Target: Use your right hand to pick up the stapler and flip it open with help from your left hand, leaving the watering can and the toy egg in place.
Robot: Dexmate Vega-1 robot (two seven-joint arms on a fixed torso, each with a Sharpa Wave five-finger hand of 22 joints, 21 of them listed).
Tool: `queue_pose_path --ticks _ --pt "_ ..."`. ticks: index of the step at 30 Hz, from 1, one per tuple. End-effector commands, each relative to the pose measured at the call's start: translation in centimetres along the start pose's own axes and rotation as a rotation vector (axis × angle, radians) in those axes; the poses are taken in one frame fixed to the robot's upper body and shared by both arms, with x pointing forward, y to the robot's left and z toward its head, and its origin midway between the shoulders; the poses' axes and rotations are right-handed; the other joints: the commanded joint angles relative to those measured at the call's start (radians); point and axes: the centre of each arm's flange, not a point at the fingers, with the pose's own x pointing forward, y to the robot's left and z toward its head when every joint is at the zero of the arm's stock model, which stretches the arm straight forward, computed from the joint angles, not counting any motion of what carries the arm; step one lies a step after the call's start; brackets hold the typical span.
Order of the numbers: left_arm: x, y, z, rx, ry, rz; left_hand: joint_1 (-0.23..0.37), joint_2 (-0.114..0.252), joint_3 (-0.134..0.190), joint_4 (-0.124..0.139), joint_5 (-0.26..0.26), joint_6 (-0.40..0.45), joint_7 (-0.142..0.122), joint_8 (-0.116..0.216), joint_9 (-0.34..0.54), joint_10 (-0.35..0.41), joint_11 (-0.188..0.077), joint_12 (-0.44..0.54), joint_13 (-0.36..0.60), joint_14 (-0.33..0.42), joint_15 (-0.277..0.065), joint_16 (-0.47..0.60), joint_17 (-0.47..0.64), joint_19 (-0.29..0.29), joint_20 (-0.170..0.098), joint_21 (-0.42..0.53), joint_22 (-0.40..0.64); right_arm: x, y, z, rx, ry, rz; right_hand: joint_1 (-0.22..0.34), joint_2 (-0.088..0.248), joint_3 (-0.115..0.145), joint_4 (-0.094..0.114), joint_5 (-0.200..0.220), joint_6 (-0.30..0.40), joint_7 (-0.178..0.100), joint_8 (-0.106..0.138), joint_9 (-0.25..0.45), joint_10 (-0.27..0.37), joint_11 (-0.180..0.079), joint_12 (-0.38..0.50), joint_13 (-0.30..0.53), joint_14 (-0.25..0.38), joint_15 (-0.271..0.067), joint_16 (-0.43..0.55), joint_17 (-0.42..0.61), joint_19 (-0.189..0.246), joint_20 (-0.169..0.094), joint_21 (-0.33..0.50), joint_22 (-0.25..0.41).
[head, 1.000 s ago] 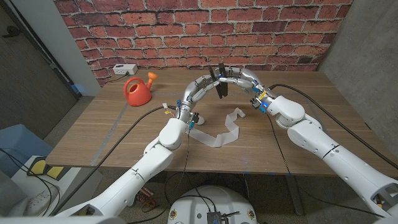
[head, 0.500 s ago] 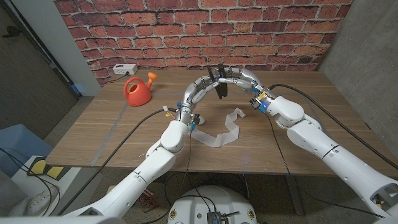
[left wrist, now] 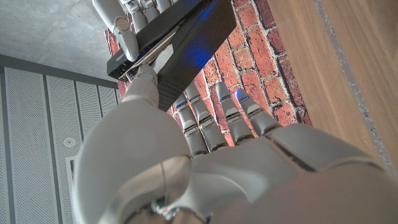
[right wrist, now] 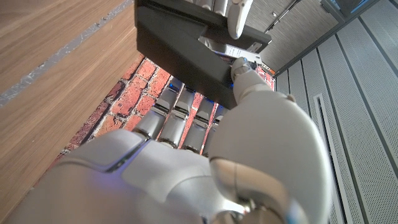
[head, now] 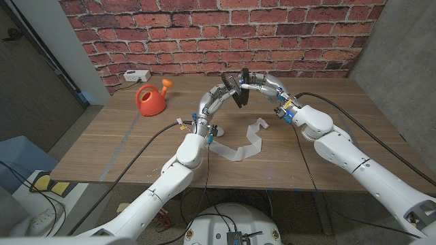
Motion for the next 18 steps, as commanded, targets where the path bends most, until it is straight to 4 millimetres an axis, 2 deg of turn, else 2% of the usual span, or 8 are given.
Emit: queue_pose_path --ticks 1,11,14,18 --pt "0.02 0.08 -0.24 -0.015 -0.002 -0.002 0.052 0.059 0.047 0.037 0.008 0.016 -0.006 0.112 0.422 0.004 -0.002 0.029 0.093 0.003 -0.138 -0.005 0.008 0.0 0.004 0.009 0.002 -0.05 -0.32 -0.31 0.021 0.008 -0.01 0.006 0.021 0.005 0.004 0.008 0.028 -0.015 0.007 -0.001 0.104 -0.06 0.007 0.005 0.012 -0.16 0.004 0.001 -0.004 -0.042 0.008 0.003" --pt "-0.18 0.18 -0.21 -0.027 -0.006 0.001 0.051 0.054 0.052 0.039 0.008 0.012 -0.009 0.122 0.423 0.001 -0.003 0.032 0.102 0.004 -0.141 -0.01 0.016 -0.003 0.007 0.01 0.002 -0.08 -0.37 -0.42 0.038 0.009 -0.02 0.006 0.021 0.005 0.003 0.008 0.027 -0.014 0.006 -0.001 0.104 -0.058 0.006 0.005 0.013 -0.16 0.003 0.002 -0.004 -0.042 0.01 0.003" --pt "-0.41 0.39 -0.13 -0.027 -0.011 0.015 0.048 0.045 0.054 0.038 0.007 0.015 -0.007 0.129 0.419 0.004 -0.005 0.036 0.108 0.021 -0.158 -0.011 0.016 -0.001 -0.021 0.011 0.001 -0.12 -0.37 -0.39 0.033 0.01 -0.022 0.007 0.022 0.005 0.003 0.008 0.027 -0.014 0.005 -0.001 0.106 -0.059 0.007 0.006 0.013 -0.16 0.003 0.002 -0.005 -0.042 0.01 0.003" --pt "-0.5 0.68 0.15 -0.013 -0.01 0.023 0.049 0.043 0.06 0.035 0.007 0.02 -0.004 0.135 0.415 0.007 -0.005 0.038 0.113 0.044 -0.166 -0.012 0.013 -0.002 -0.028 0.011 0.0 -0.18 -0.38 -0.3 0.024 0.01 -0.025 0.007 0.022 0.005 0.003 0.008 0.027 -0.014 0.005 -0.001 0.105 -0.058 0.006 0.006 0.013 -0.159 0.002 0.002 -0.005 -0.042 0.011 0.003"
